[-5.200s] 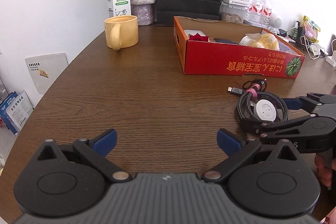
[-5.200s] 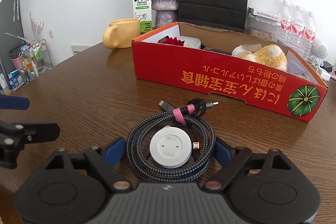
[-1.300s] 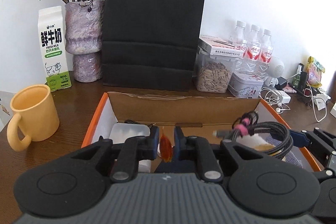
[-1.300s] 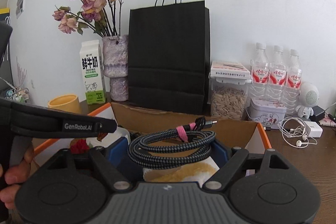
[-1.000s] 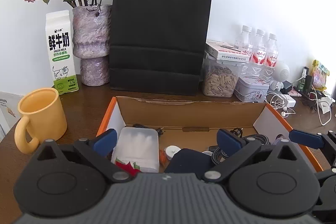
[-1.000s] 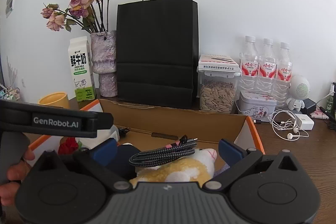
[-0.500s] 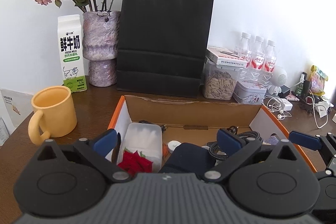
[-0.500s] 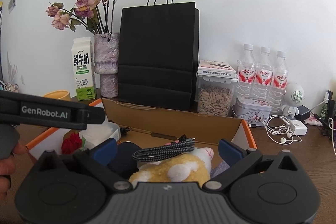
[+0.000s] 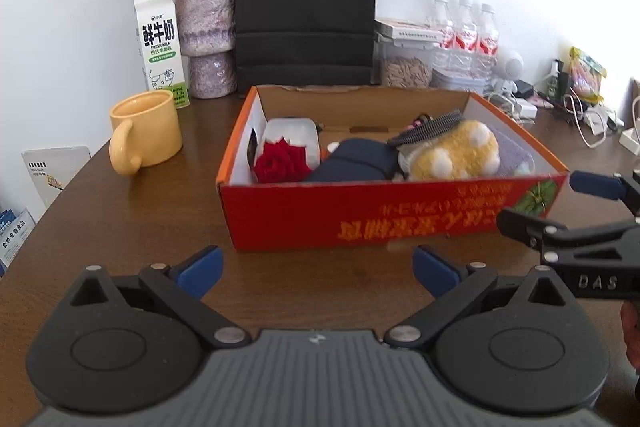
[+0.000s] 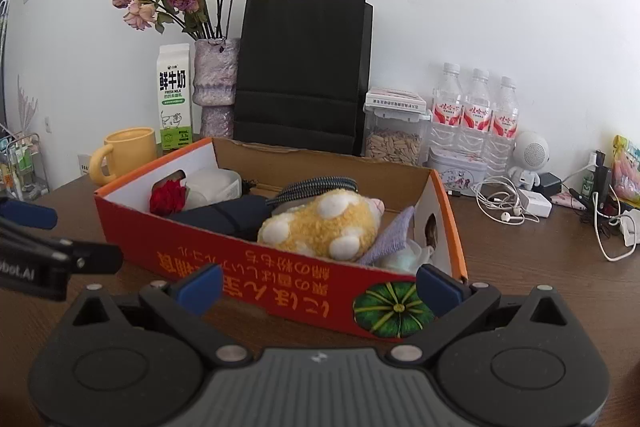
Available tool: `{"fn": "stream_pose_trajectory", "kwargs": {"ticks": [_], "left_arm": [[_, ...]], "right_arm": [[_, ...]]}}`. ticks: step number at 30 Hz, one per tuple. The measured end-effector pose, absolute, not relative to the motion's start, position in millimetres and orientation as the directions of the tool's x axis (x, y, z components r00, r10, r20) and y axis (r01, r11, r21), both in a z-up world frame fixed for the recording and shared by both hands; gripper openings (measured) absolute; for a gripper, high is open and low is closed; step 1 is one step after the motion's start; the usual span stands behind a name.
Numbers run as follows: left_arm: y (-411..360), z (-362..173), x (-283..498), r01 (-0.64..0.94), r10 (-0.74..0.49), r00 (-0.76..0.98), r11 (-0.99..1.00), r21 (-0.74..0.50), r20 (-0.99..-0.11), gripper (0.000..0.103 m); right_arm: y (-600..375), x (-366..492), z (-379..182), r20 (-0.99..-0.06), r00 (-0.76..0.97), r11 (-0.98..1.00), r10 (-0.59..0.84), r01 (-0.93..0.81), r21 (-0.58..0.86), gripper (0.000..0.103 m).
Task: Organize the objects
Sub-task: 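Withdraw both grippers toward the white charger puck and black USB cable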
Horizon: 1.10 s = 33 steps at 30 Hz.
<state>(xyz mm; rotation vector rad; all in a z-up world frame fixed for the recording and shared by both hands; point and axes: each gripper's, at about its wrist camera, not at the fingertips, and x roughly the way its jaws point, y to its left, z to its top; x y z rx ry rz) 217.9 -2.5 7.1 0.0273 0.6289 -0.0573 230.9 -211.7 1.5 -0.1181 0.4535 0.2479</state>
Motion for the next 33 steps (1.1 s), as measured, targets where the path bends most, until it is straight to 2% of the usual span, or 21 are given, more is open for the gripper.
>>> {"fn": "stream_pose_trajectory", "kwargs": {"ticks": [5,9,14,15,16,18,26,33], "left_arm": [[-21.7,-8.7,185.2,0.141,-0.086,0.774,0.989,0.039,-0.627,0.102],[-35.1,-16.4,171.1,0.179,-0.093,0.759,0.981,0.069,-0.645,0.094],[-41.1,-25.7,169.6,0.189,-0.099,0.734,0.980,0.062,-0.671,0.073],[-41.7,-27.0,169.1,0.194,-0.107,0.731,0.979,0.055,-0.674,0.066],[-42.0,-27.8,169.3,0.200,-0.116,0.727,0.979,0.047,-0.677,0.054],[-40.4,-28.3,170.2,0.207,-0.140,0.717,0.978,0.017,-0.682,0.041],[-32.2,-19.1,163.4,0.188,-0.150,0.739,0.982,-0.014,-0.656,0.040],[-9.4,-6.0,152.0,0.131,-0.108,0.772,0.991,-0.010,-0.626,0.040]], "right_arm": [[-218.5,210.8,-10.2,-0.476,0.855,0.964,0.205,-0.260,-0.051,0.103],[-224.0,197.2,-15.1,-0.484,0.851,0.966,0.204,-0.256,-0.043,0.103],[-229.0,185.2,-15.8,-0.482,0.851,0.968,0.206,-0.250,-0.028,0.103],[-229.6,183.4,-15.6,-0.482,0.851,0.968,0.207,-0.249,-0.025,0.103],[-230.5,181.8,-15.7,-0.482,0.851,0.968,0.208,-0.249,-0.022,0.103],[-231.7,179.0,-15.9,-0.482,0.851,0.969,0.208,-0.248,-0.018,0.103],[-231.3,172.9,-16.8,-0.487,0.847,0.969,0.211,-0.249,-0.012,0.103],[-219.2,170.5,-19.3,-0.502,0.836,0.963,0.223,-0.268,-0.018,0.103]]}}
